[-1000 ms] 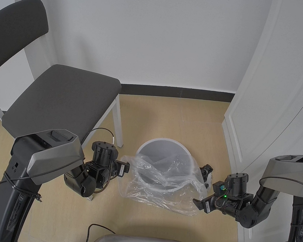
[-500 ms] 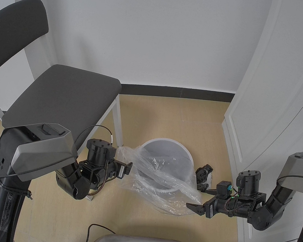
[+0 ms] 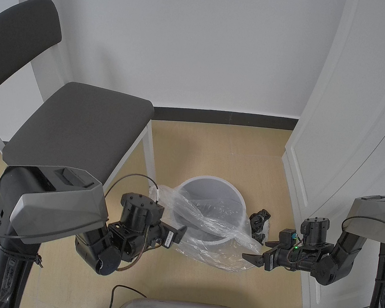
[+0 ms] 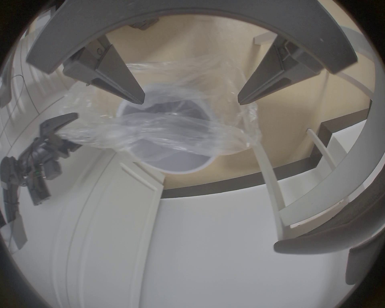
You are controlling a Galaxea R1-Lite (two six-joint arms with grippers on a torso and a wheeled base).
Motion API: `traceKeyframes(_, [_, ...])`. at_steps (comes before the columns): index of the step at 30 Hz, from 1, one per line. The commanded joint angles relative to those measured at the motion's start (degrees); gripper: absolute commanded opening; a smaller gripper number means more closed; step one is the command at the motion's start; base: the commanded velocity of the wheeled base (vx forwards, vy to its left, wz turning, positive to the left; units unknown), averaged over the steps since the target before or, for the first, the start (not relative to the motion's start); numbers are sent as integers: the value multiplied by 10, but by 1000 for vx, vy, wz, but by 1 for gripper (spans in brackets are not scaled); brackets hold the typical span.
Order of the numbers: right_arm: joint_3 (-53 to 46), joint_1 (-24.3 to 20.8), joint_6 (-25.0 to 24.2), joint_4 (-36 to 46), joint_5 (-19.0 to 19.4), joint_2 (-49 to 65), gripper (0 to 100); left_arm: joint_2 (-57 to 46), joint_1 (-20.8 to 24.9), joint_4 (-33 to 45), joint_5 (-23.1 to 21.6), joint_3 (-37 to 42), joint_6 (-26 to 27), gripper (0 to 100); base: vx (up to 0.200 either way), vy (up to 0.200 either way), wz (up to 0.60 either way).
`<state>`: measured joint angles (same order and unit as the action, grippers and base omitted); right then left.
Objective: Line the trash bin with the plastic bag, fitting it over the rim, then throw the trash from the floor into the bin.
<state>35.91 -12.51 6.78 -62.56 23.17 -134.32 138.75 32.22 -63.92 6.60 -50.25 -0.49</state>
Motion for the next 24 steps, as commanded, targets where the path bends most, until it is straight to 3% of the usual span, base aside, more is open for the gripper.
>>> traceKeyframes(1, [14,-16,-2,-1,-19,-41,100,-5,48,-34,-3,41,-2,100,0,0,0])
traceKeyframes(6, [8,-44,-3,-36,-56,-46,100,9,79,-76,1,43,-6,100,0,0,0])
traceKeyframes(12, [-14,-52,2,-86,-81,-36,100,24,85,-83,-2,23,4,100,0,0,0])
traceKeyframes(18, [-14,-52,11,-86,-81,-39,100,19,81,-42,-31,-3,160,100,0,0,0])
traceKeyframes(22, [-20,-50,25,-88,-81,-34,100,28,83,17,-82,-52,219,100,0,0,0])
traceKeyframes(24, [-23,-46,30,-88,-81,-33,100,41,83,45,-84,-86,241,100,0,0,0])
